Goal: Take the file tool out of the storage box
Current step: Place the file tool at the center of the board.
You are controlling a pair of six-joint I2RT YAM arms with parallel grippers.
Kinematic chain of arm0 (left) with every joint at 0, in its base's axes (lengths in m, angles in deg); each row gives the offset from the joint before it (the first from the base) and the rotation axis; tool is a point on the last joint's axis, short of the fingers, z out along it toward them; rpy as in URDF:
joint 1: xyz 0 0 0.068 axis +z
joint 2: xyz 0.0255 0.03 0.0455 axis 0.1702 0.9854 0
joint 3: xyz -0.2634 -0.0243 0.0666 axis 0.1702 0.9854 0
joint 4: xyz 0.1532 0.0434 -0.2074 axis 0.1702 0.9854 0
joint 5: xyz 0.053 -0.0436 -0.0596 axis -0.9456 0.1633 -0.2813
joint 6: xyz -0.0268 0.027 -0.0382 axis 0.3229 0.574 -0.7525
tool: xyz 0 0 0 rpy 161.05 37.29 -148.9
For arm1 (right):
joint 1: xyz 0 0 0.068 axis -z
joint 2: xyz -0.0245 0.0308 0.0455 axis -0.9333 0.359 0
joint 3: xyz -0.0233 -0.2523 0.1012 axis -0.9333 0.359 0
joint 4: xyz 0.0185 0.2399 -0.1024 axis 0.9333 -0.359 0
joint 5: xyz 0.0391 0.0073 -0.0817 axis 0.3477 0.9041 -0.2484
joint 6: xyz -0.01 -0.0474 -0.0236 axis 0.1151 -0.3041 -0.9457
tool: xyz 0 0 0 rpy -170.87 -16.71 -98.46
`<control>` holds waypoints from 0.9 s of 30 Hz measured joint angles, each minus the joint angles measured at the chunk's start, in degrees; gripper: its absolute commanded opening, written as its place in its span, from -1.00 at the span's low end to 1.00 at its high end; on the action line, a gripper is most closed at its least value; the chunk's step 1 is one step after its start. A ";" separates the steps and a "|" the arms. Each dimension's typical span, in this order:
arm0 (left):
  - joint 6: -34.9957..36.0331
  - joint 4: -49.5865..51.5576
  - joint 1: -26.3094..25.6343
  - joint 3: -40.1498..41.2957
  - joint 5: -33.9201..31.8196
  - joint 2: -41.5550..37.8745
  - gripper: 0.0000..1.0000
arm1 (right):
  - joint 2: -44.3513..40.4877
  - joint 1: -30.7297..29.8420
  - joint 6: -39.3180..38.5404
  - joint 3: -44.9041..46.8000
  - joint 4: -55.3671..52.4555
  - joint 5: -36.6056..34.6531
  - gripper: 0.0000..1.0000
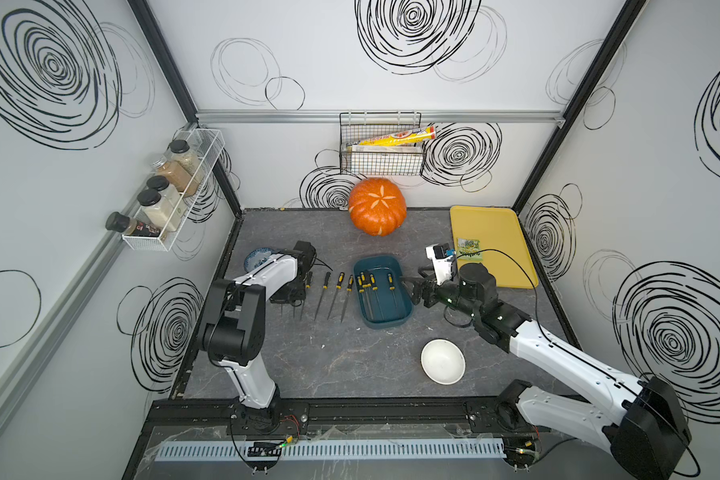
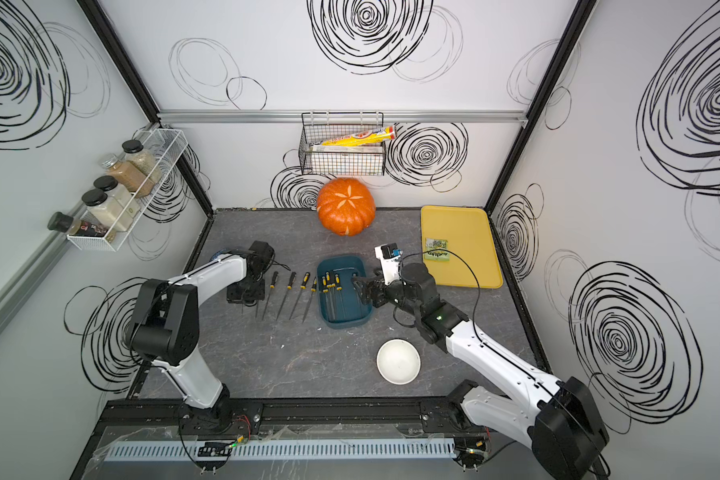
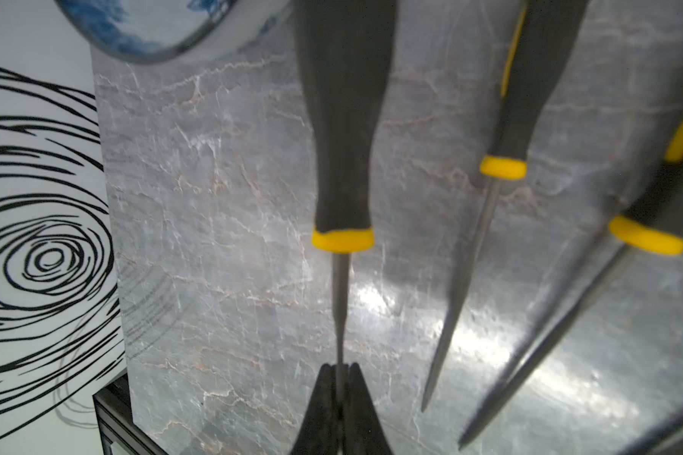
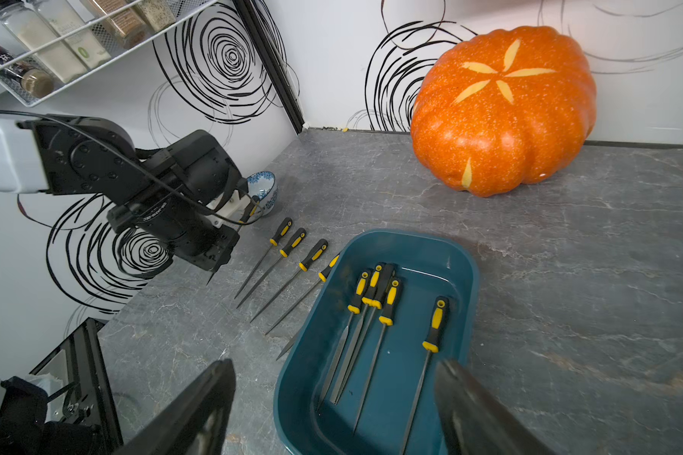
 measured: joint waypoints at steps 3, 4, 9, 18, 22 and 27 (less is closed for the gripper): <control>0.94 0.33 0.13 -0.09 -0.50 2.03 -1.00 | 0.00 0.00 0.02 0.00 0.02 0.00 0.67; 1.27 0.55 0.24 -0.09 -0.59 2.58 -1.00 | 0.00 0.00 0.00 0.00 0.00 0.00 0.67; 2.21 1.09 0.55 -0.72 -0.79 5.49 -1.00 | 0.00 0.00 0.00 0.00 0.02 -0.02 0.68; 3.65 1.07 1.66 -1.18 -0.57 8.04 -1.00 | 0.00 0.00 0.02 0.02 0.02 -0.02 0.68; 4.52 1.70 1.75 -1.90 -0.11 8.76 -1.00 | 0.02 0.00 0.02 0.02 0.02 -0.02 0.68; 5.42 1.86 1.77 -2.08 -0.02 8.92 -0.95 | 0.15 0.00 0.02 0.02 0.02 0.00 0.67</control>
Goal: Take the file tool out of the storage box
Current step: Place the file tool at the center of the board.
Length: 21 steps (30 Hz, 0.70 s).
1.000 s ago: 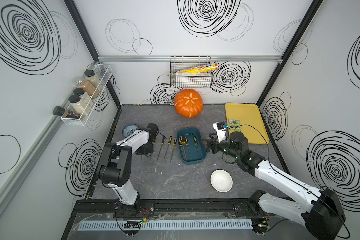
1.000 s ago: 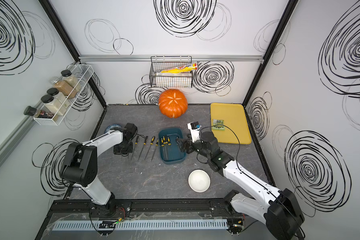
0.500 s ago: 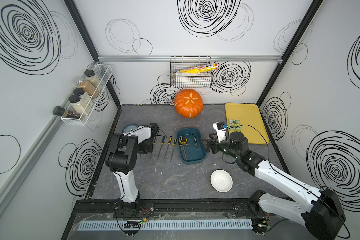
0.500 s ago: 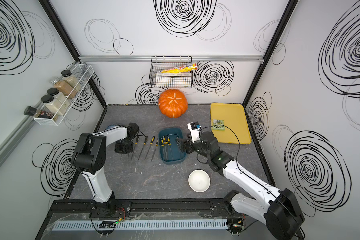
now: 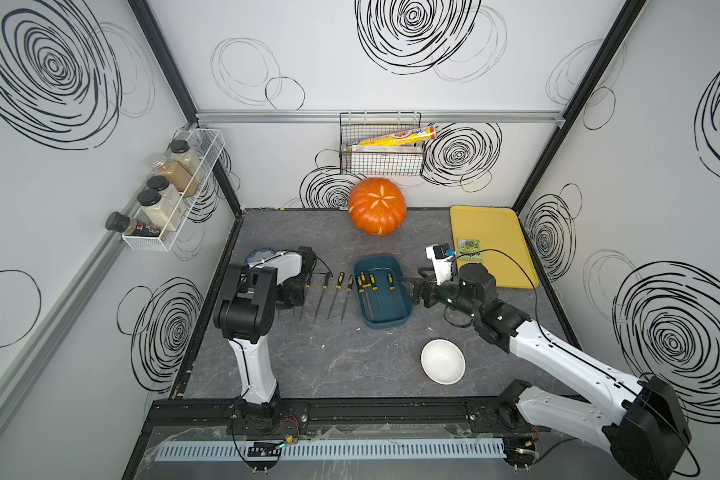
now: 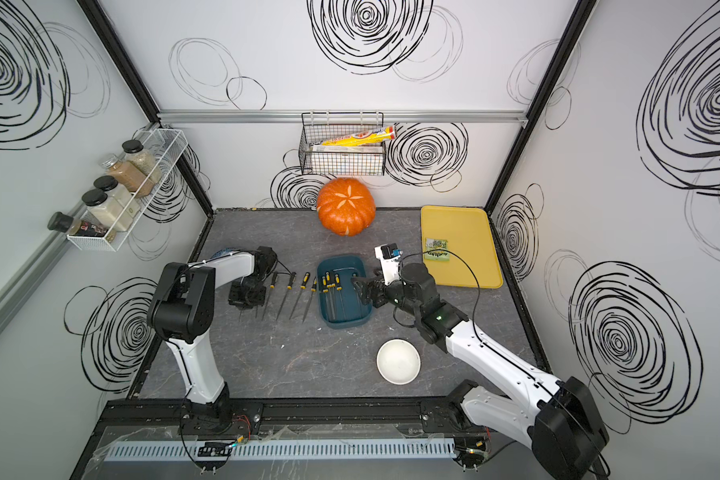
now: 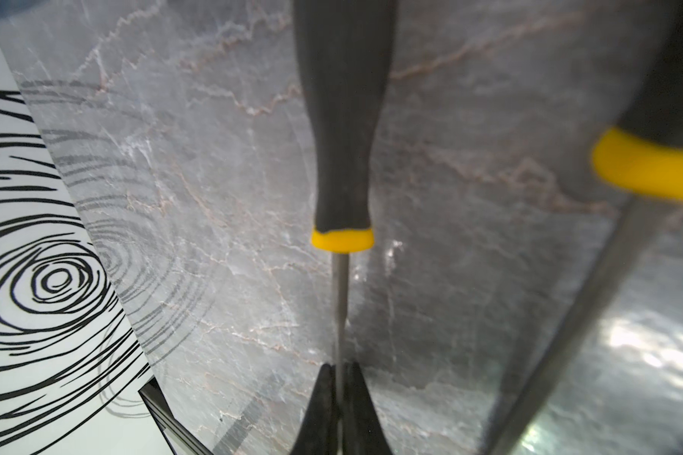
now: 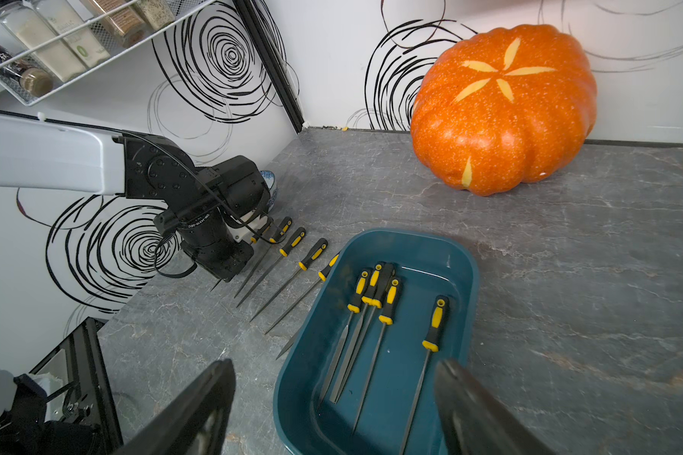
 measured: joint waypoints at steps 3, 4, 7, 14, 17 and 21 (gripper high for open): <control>0.35 0.02 0.00 -0.02 0.11 0.00 -0.89 | 0.15 0.00 0.00 0.02 0.00 0.00 0.68; 0.42 0.02 0.00 -0.02 0.13 0.00 -0.79 | 0.20 0.00 0.00 0.02 0.00 0.00 0.68; 0.68 0.02 0.00 -0.02 0.15 0.00 -0.71 | 0.31 0.00 0.00 0.02 0.00 -0.04 0.68; 0.72 -0.07 -0.61 -0.02 0.02 -0.24 -0.60 | 0.70 0.00 -0.02 0.02 0.02 -0.07 0.68; 0.28 -0.11 -1.42 -0.02 0.31 -0.76 -0.41 | 1.44 0.00 -0.02 0.02 0.02 -0.07 0.68; -1.44 0.17 -3.30 -0.22 1.29 -2.29 -0.12 | 2.73 0.00 -0.02 0.02 0.00 -0.07 0.68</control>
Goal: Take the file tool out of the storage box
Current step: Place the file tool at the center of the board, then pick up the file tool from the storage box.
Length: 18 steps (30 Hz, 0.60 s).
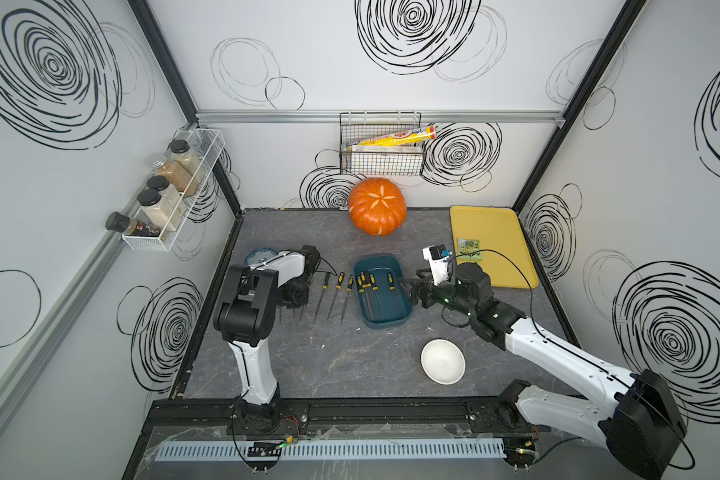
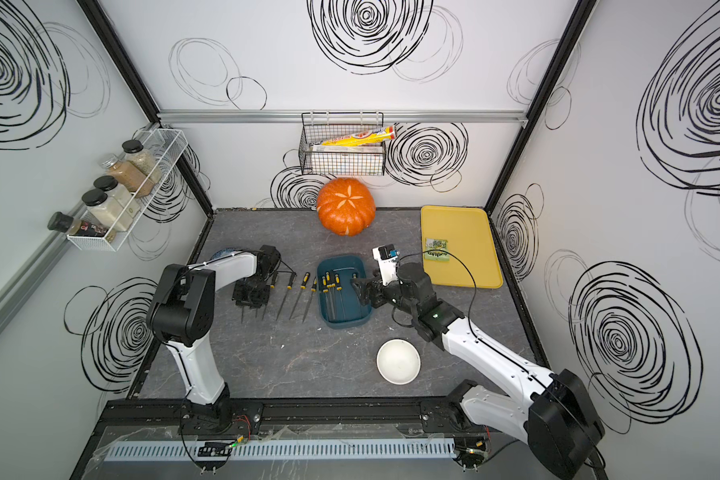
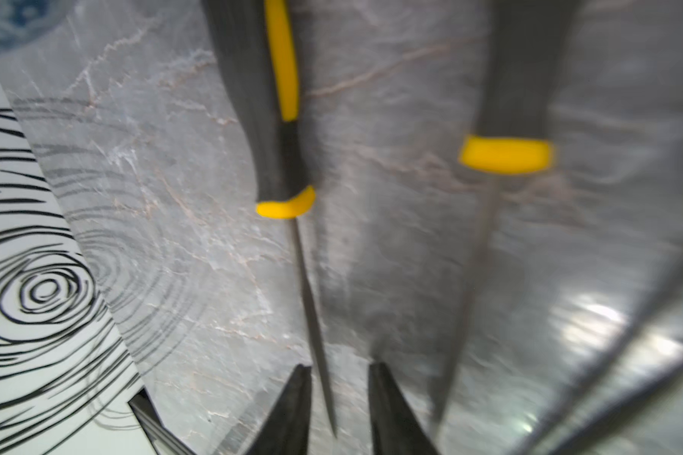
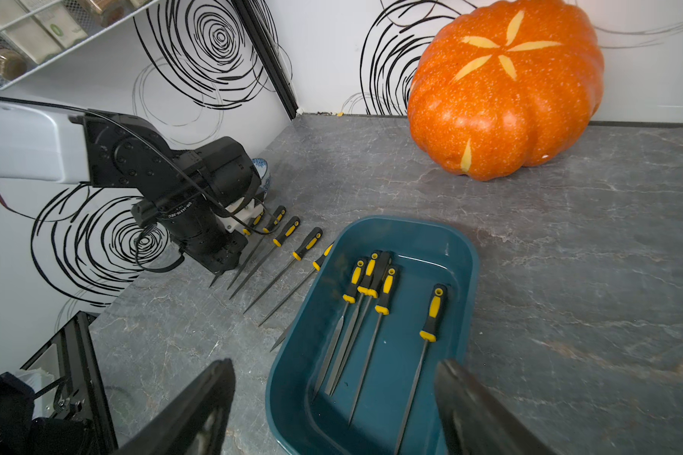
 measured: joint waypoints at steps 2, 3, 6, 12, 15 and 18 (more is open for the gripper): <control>-1.25 0.61 -1.14 -0.81 0.28 -1.27 -0.08 | 0.39 0.00 0.00 0.00 -0.09 -0.02 0.68; -2.03 1.16 -1.95 -1.64 0.59 -2.38 -0.03 | 0.46 0.00 0.00 0.00 -0.15 -0.15 0.68; -4.92 1.97 -5.46 -5.22 1.33 -7.63 0.14 | 0.37 0.00 0.00 0.00 -0.83 -1.31 0.68; -10.45 -7.89 -14.71 -8.44 14.01 -24.22 0.23 | -0.02 0.46 0.04 0.26 -3.65 -5.53 0.62; -13.68 -16.68 -15.80 -4.76 23.78 -28.89 0.17 | -0.76 1.01 0.20 1.44 -5.44 -7.17 0.57; -16.33 -22.60 -17.81 -1.84 27.71 -27.63 0.12 | -2.97 1.44 0.31 3.56 -6.67 -8.83 0.47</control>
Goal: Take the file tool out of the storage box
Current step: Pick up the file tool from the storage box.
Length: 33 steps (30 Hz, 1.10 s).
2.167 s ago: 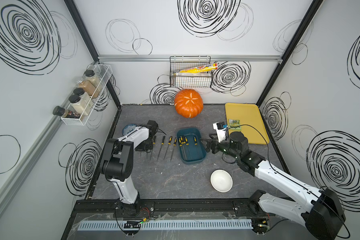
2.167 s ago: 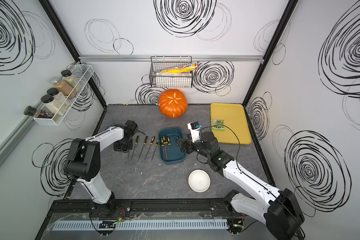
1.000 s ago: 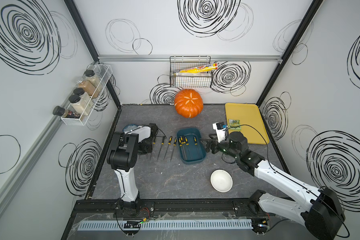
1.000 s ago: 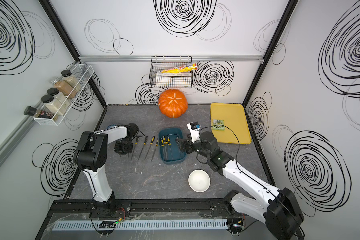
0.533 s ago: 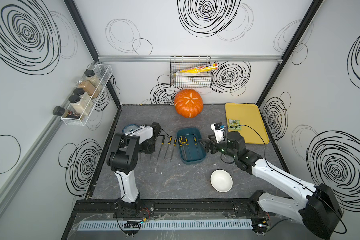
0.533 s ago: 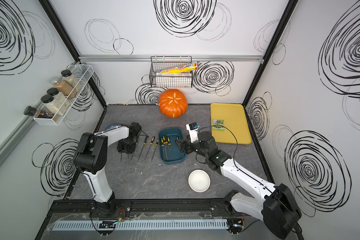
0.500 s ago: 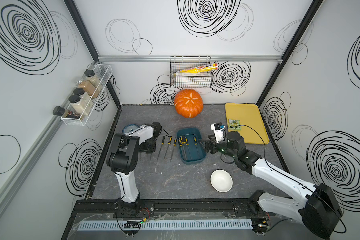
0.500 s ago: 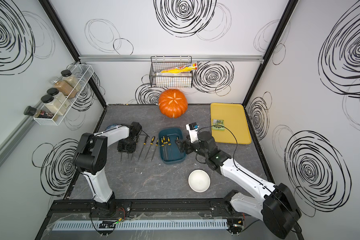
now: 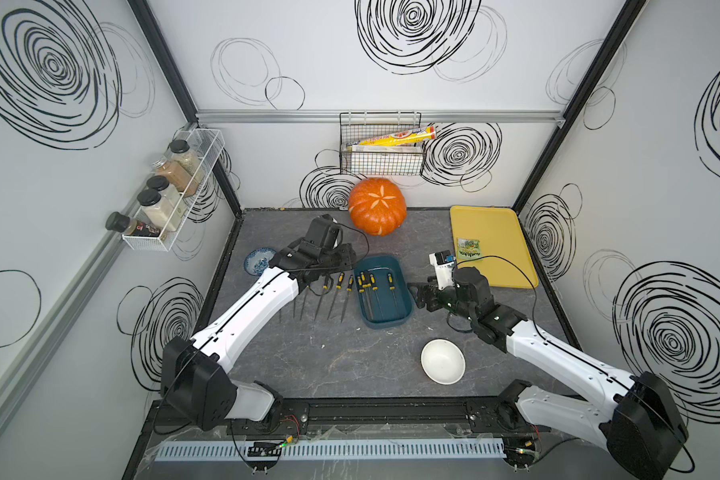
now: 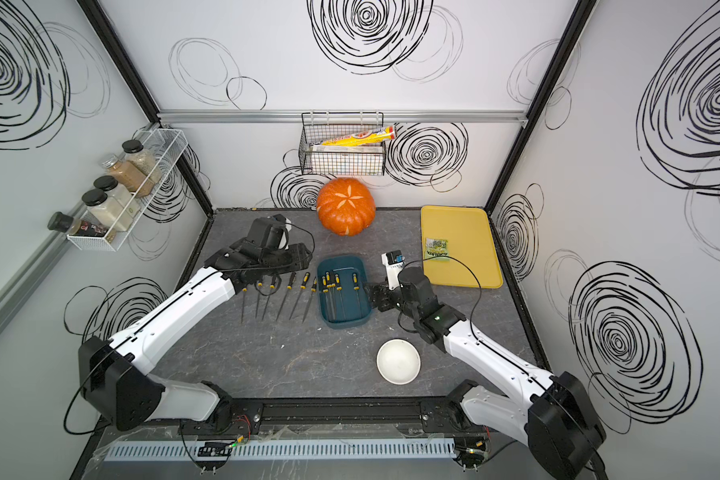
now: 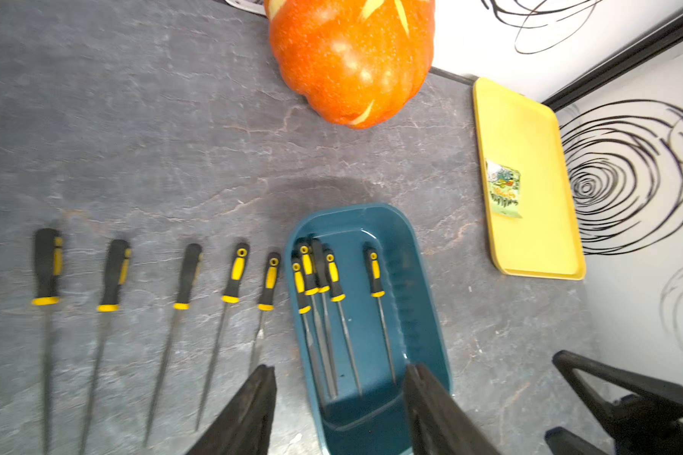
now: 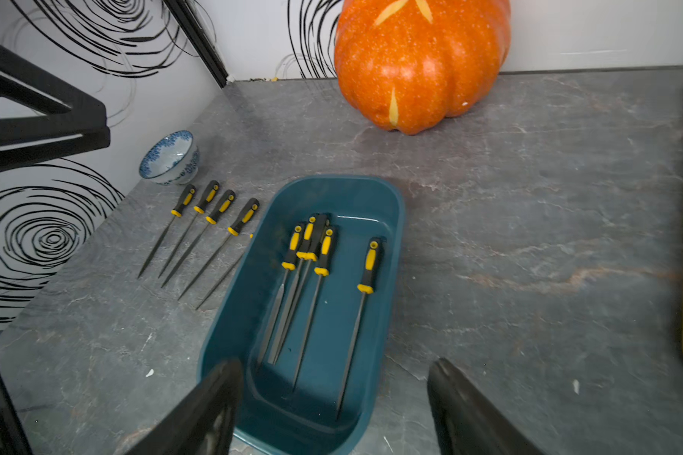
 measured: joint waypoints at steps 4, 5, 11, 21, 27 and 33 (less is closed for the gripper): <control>-1.66 -3.91 -5.92 -0.24 0.74 7.61 0.03 | -4.22 0.13 0.35 2.71 -0.94 -1.88 0.43; -1.95 -4.48 -7.30 -0.87 0.79 10.25 -0.03 | -5.01 0.13 0.39 3.06 -1.07 -2.08 0.42; -2.40 -6.69 -9.73 -3.56 0.76 21.62 -0.10 | -9.22 0.17 0.39 4.85 -1.27 -3.78 0.42; -2.29 -10.23 -9.88 -8.02 1.11 31.23 -0.06 | -10.71 0.17 0.81 6.97 -0.87 -4.15 0.45; -2.08 -9.35 -10.29 -13.97 -1.22 36.09 -0.22 | -10.29 0.17 0.87 6.97 -0.61 -4.00 0.47; -1.70 -6.23 -10.58 -16.72 -4.24 39.15 -0.39 | -10.27 0.17 1.09 6.97 -0.44 -3.61 0.50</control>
